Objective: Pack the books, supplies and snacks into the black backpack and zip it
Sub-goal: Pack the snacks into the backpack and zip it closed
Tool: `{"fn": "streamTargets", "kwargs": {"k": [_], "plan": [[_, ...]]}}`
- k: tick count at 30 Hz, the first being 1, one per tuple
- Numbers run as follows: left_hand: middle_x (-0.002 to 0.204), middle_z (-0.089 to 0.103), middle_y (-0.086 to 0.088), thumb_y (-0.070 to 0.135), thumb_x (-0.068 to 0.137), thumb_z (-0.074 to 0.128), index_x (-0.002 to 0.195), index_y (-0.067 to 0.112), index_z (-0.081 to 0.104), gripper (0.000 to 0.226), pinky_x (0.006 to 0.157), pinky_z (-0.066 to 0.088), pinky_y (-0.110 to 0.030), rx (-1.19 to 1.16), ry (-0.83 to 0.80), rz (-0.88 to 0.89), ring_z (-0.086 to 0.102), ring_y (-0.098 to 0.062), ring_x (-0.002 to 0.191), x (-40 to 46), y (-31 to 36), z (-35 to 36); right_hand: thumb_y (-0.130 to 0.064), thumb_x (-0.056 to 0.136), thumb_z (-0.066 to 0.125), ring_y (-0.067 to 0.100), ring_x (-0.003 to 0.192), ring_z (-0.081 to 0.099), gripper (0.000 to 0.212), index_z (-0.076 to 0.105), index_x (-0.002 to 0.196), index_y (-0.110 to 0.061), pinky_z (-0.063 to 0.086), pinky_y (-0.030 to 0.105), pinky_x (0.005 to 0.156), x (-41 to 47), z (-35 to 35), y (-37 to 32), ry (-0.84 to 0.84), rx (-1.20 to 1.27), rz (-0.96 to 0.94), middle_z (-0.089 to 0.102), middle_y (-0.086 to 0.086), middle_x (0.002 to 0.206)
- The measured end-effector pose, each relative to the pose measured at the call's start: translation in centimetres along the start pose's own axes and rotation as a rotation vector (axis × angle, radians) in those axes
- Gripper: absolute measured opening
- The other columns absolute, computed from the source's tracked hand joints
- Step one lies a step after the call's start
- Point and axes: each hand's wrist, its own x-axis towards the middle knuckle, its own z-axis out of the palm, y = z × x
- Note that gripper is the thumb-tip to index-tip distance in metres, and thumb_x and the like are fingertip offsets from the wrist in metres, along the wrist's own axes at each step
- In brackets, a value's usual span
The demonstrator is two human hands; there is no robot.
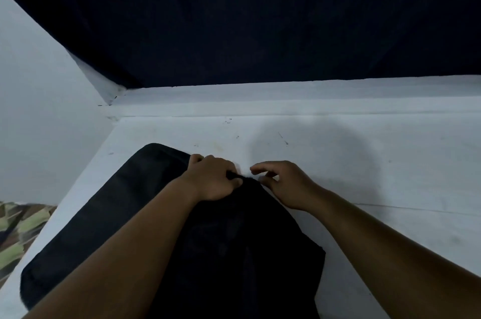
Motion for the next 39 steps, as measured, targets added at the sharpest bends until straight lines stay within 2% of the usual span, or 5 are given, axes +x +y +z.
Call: {"fn": "streamTargets", "kwargs": {"k": [6,10,21,34,39], "plan": [[0.102,0.066,0.017,0.055,0.088,0.061,0.099,0.038,0.067,0.021,0.103,0.014,-0.027,-0.095,0.149,-0.081,0.046,-0.006,0.102,0.5,-0.4,0.9,-0.011,0.093,0.067,0.002,0.090,0.070,0.014,0.077,0.101,-0.016,0.052,0.016,0.082,2.0,0.5,1.6,-0.175,0.218,-0.013,0.076,-0.005,0.097],[0.101,0.064,0.021,0.057,0.087,0.062,0.097,0.041,0.068,0.020,0.105,0.011,-0.028,-0.119,0.157,-0.079,0.044,-0.004,0.107,1.0,-0.6,1.2,-0.011,0.087,0.073,0.001,0.074,0.066,0.017,0.070,0.076,-0.025,0.047,0.014,0.070,2.4,0.3,2.4,-0.134,0.215,-0.030,0.071,-0.008,0.079],[0.086,0.068,0.022,0.049,0.088,0.066,0.079,0.038,0.073,0.015,0.096,0.012,-0.029,-0.226,0.160,-0.155,0.050,0.005,0.098,2.4,-0.2,1.3,0.000,0.088,0.063,0.005,0.067,0.060,0.017,0.065,0.079,-0.015,0.042,0.012,0.061,-0.1,1.3,3.4,0.197,0.125,-0.170,0.063,-0.012,0.071],[0.085,0.062,0.020,0.047,0.092,0.059,0.079,0.036,0.070,0.021,0.086,0.019,-0.036,-0.106,0.224,-0.118,0.049,-0.005,0.089,1.9,0.7,0.7,0.004,0.086,0.064,0.006,0.077,0.063,0.020,0.068,0.081,-0.014,0.047,0.014,0.069,-11.5,0.3,2.3,0.450,-0.041,-0.022,0.067,-0.009,0.079],[0.091,0.065,0.018,0.044,0.094,0.059,0.082,0.034,0.071,0.019,0.094,0.024,-0.043,-0.126,0.229,-0.086,0.050,-0.010,0.090,1.2,0.9,0.4,0.006,0.087,0.062,0.009,0.075,0.063,0.021,0.068,0.083,-0.014,0.049,0.020,0.067,-17.0,1.7,0.6,0.547,-0.123,0.001,0.066,-0.008,0.080]]}}
